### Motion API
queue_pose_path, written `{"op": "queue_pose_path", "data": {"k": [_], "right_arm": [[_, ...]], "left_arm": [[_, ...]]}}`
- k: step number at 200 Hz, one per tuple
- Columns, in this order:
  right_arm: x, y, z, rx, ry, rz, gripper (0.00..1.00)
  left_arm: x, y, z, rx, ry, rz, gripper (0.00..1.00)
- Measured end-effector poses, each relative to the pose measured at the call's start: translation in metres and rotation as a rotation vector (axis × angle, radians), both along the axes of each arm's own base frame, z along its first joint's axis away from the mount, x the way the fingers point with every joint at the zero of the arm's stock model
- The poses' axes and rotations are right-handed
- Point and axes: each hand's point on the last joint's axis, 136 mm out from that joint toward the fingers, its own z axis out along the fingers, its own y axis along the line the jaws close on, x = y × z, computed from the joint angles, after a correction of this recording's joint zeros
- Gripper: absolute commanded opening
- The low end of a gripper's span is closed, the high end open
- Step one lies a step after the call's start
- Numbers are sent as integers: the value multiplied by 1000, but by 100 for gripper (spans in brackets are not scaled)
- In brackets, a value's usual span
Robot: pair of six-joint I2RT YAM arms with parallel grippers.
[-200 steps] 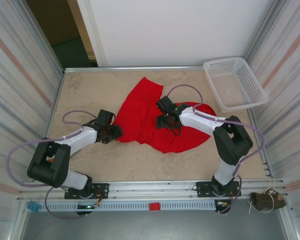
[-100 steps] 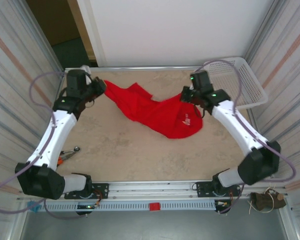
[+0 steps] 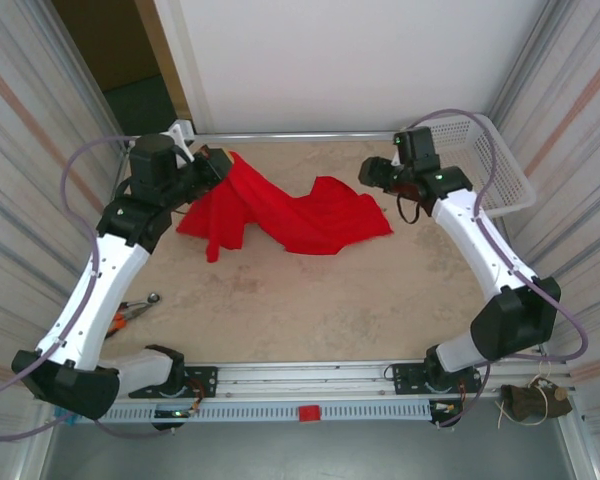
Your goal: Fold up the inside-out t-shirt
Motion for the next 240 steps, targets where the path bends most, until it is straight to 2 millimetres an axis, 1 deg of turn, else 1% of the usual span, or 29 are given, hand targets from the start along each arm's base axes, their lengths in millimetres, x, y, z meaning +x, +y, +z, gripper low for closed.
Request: {"op": "queue_pose_path", "data": {"k": [7,21,35,41,51,71,81,89,100,121,137,155,168,171,176,185,197,208,226,233,240], "right_arm": [[-9,16,-1,13,0,41,71],[-33,53,-5,48,-3,131,71],[-66,94,-13,95,-11,235,73],[-79,108,-17,106,-16,276,73],[-108,136,-26,121,-25,358,75],[-155,178,-40,104,-62,495,81],[-169,192,-43,93,-87,533,83],[-174,201,-43,83,-113,544,85],[-174,213,-42,69,-158,547,85],[-161,235,-46,32,-220,529,84],[-147,254,-47,-1,-261,503,83],[-129,272,-44,-10,-308,460,82],[-117,282,-42,-16,-338,423,78],[-114,284,-43,-20,-345,414,74],[-109,287,-43,-27,-354,400,64],[-101,290,-44,-34,-362,377,35],[-93,291,-47,-46,-366,348,0],[-88,286,-50,-56,-360,335,0],[-84,275,-49,-52,-344,332,0],[-86,267,-48,-46,-328,346,0],[-88,256,-45,-38,-311,359,0]], "left_arm": [[-2,-4,1,-7,1,-5,0],[-4,-9,0,-28,13,-4,0],[-5,-15,-3,-45,24,3,0],[-6,-18,-4,-48,29,6,0],[-7,-22,-4,-54,32,11,0],[-8,-29,-4,-71,42,26,0],[-8,-30,-5,-81,52,37,0],[-7,-31,-7,-90,62,50,0],[-7,-33,-9,-101,75,66,0],[-7,-34,-10,-122,88,96,0],[-8,-36,-10,-136,95,111,0],[-9,-38,-10,-146,99,122,0],[-9,-39,-10,-152,101,129,0],[-10,-39,-10,-154,102,130,0],[-10,-39,-10,-156,103,132,0],[-10,-39,-10,-157,103,135,0],[-10,-39,-10,-159,104,141,0],[-9,-38,-10,-158,102,147,0],[-9,-37,-10,-155,99,154,0],[-9,-37,-10,-152,98,153,5],[-8,-37,-10,-148,94,152,13]]}}
